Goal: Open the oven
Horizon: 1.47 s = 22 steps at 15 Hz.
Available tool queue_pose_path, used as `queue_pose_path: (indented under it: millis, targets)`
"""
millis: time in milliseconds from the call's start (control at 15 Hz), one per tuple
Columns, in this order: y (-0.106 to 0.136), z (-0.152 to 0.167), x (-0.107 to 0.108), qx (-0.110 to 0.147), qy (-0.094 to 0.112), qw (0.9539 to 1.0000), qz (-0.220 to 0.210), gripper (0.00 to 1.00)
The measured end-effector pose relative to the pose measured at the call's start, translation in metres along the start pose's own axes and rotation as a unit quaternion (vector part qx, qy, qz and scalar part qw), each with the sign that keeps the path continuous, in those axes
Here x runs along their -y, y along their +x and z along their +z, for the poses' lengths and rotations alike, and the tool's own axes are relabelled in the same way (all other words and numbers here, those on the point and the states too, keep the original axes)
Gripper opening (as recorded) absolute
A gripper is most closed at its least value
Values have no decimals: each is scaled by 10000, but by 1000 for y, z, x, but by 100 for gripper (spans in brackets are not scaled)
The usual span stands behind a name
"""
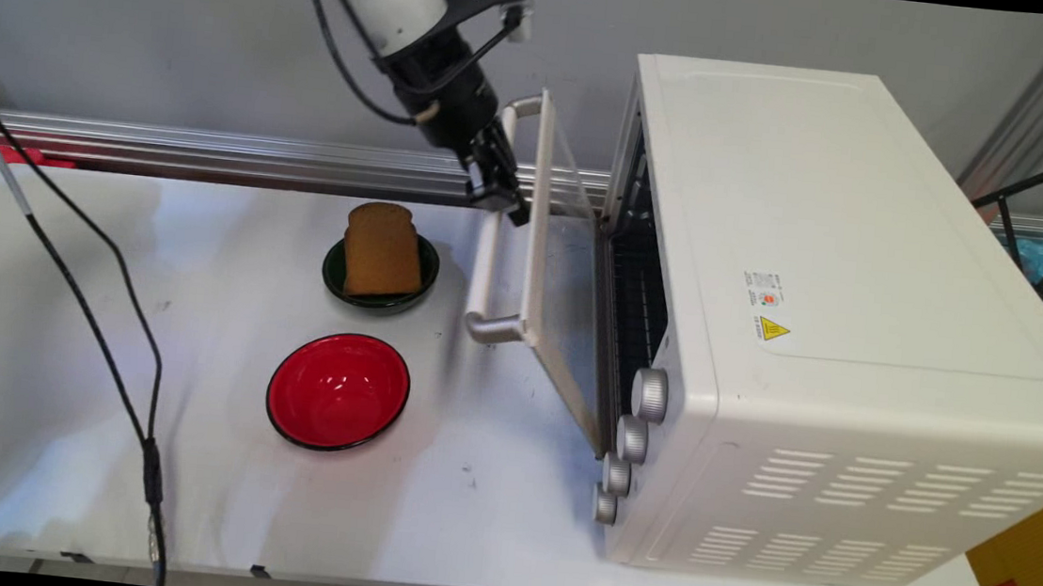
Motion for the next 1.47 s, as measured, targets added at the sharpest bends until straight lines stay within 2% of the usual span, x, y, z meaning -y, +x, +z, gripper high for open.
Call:
queue_pose_path:
  millis: [333, 733, 1467]
  targets:
    - [-27, 10, 2, -10, -100, 9999, -31, 0]
    - [-67, 21, 6, -144, -246, 9996, 44, 0]
    - [-132, 27, 19, -306, -346, 9988, 158, 0]
